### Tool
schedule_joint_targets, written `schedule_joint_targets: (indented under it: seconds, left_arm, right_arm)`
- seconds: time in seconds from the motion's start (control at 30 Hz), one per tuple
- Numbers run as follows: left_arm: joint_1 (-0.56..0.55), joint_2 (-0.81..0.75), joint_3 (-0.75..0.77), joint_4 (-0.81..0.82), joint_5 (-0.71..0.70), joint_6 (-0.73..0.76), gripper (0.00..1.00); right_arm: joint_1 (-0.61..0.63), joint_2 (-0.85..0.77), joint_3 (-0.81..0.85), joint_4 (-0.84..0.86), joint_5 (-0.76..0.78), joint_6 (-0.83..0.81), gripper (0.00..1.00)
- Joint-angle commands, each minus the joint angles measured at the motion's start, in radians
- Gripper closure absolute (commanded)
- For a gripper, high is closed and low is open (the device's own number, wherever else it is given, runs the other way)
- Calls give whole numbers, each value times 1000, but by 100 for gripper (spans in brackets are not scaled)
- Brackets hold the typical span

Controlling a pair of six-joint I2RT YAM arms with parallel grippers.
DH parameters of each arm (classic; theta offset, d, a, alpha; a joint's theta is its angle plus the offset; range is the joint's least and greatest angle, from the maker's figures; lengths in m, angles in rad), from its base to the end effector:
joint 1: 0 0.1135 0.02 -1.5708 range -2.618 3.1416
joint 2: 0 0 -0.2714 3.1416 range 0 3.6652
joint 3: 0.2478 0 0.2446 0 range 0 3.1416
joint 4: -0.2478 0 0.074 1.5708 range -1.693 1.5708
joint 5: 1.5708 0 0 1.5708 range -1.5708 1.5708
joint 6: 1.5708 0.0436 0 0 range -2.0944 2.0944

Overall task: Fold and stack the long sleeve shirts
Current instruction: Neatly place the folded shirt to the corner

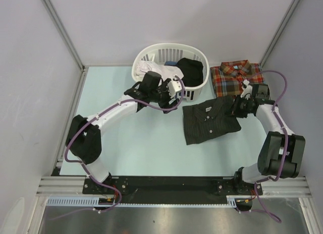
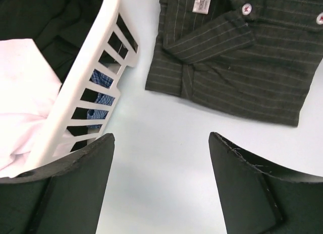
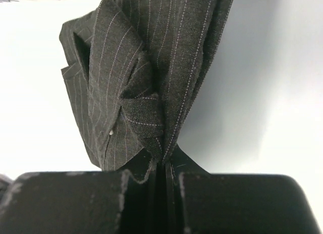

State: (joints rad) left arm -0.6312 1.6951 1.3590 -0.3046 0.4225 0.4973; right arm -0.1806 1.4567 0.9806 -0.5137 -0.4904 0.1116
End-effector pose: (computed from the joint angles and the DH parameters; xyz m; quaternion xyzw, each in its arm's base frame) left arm 0.3031 -0.2437 0.2932 0.5468 0.6882 -0.2163 0.4250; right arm 0.2881 -0.0317 0.2338 0.0665 0.9297 0.2229 0.2857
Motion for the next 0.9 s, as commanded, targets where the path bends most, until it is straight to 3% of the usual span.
schedule_joint_targets:
  seconds: [0.0, 0.87]
  left_arm:
    - [11, 5, 34, -40, 42, -12, 19]
    - [14, -248, -216, -136, 50, -55, 13]
  right_arm:
    - [10, -58, 128, -9, 97, -108, 100]
    - [69, 4, 372, 109, 242, -92, 100]
